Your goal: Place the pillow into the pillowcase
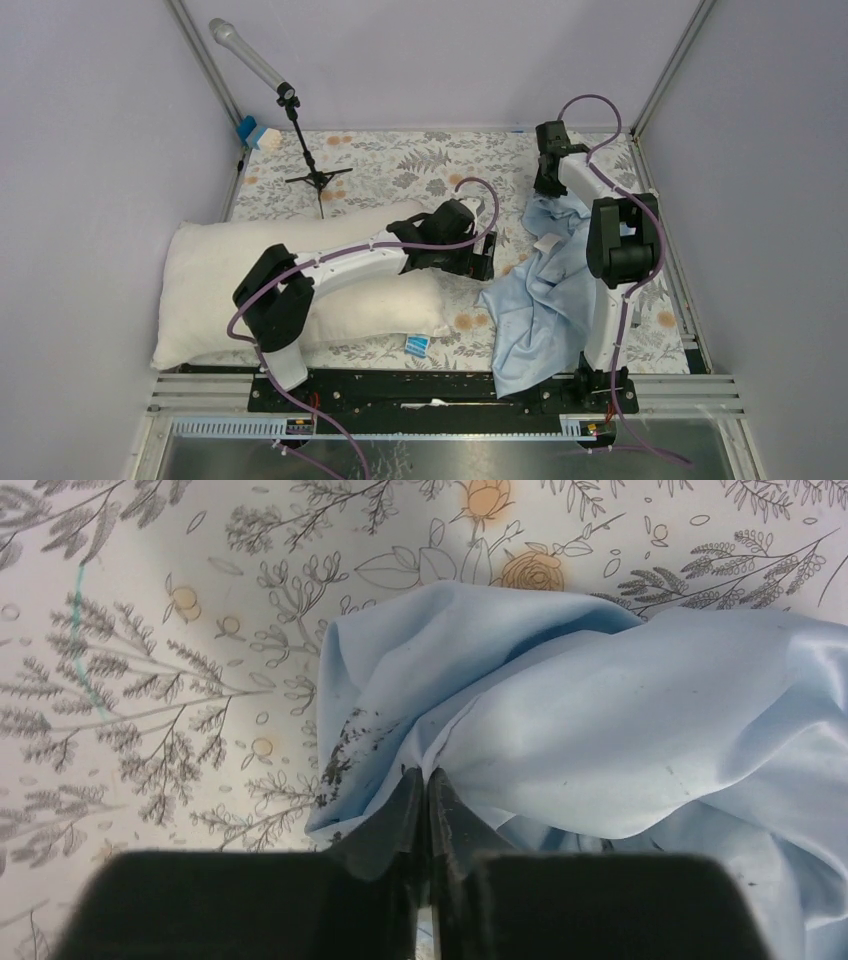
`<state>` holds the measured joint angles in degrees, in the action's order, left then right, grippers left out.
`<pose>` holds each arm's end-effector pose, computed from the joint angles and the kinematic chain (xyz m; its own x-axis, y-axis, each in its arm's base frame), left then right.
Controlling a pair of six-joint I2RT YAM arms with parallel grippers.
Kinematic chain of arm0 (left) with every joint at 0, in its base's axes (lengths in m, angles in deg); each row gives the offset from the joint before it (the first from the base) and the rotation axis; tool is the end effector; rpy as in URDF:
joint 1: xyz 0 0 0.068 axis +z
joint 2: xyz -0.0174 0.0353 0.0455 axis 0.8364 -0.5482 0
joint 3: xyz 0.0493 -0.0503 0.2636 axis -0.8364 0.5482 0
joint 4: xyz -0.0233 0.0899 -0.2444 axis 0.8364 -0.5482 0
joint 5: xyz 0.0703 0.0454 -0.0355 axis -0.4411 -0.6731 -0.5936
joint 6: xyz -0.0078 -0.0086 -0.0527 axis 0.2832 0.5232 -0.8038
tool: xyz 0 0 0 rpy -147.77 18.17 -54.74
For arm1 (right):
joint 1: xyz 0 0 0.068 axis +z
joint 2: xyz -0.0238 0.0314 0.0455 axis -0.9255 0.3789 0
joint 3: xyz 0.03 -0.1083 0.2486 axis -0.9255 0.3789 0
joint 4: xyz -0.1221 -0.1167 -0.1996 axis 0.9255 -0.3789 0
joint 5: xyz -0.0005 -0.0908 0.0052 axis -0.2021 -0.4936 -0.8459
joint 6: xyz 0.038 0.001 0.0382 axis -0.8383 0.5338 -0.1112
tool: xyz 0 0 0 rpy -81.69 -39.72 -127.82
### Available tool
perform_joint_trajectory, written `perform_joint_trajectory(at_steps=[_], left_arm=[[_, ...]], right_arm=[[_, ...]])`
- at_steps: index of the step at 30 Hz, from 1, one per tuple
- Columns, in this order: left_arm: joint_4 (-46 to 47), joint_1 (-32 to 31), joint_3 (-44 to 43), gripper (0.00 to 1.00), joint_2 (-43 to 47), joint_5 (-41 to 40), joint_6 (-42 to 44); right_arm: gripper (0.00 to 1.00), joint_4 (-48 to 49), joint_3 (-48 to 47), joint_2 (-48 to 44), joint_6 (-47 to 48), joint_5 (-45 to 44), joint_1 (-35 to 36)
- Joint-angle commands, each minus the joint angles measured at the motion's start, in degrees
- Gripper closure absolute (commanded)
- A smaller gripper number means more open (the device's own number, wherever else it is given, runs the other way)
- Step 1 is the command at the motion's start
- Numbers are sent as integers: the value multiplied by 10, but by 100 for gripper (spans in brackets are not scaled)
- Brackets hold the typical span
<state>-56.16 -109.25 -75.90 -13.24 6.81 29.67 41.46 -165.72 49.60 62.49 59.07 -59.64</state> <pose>0.2331 -0.3078 0.2365 -0.8174 0.1822 -0.5465 0.4505 0.7934 -0.4093 0.4582 0.0535 0.2039 -0.7457 0.2075 -0.6332 0.3143 0.9475 -0.0597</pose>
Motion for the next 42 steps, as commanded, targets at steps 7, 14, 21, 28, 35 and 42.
perform_joint_trajectory(at_steps=[7, 14, 21, 28, 35, 42], left_arm=[[11, 25, -80, 1, 7, -7, 20], [15, 83, -121, 1, 35, 12, 28], [29, 93, -132, 4, 95, 15, 62], [57, 92, -79, 10, 135, 5, 67], [70, 92, -38, 13, 181, -12, 144], [109, 94, 41, 1, 231, 40, 285]], right_arm=[[100, -62, -82, -191, -28, 137, 2], [100, -48, -153, -287, -63, 309, 3], [100, -27, -210, -317, -106, 375, 3], [100, -26, -283, -301, -140, 399, 3], [100, -41, -365, -289, -151, 401, 3], [100, -56, -445, -281, -159, 403, 3]])
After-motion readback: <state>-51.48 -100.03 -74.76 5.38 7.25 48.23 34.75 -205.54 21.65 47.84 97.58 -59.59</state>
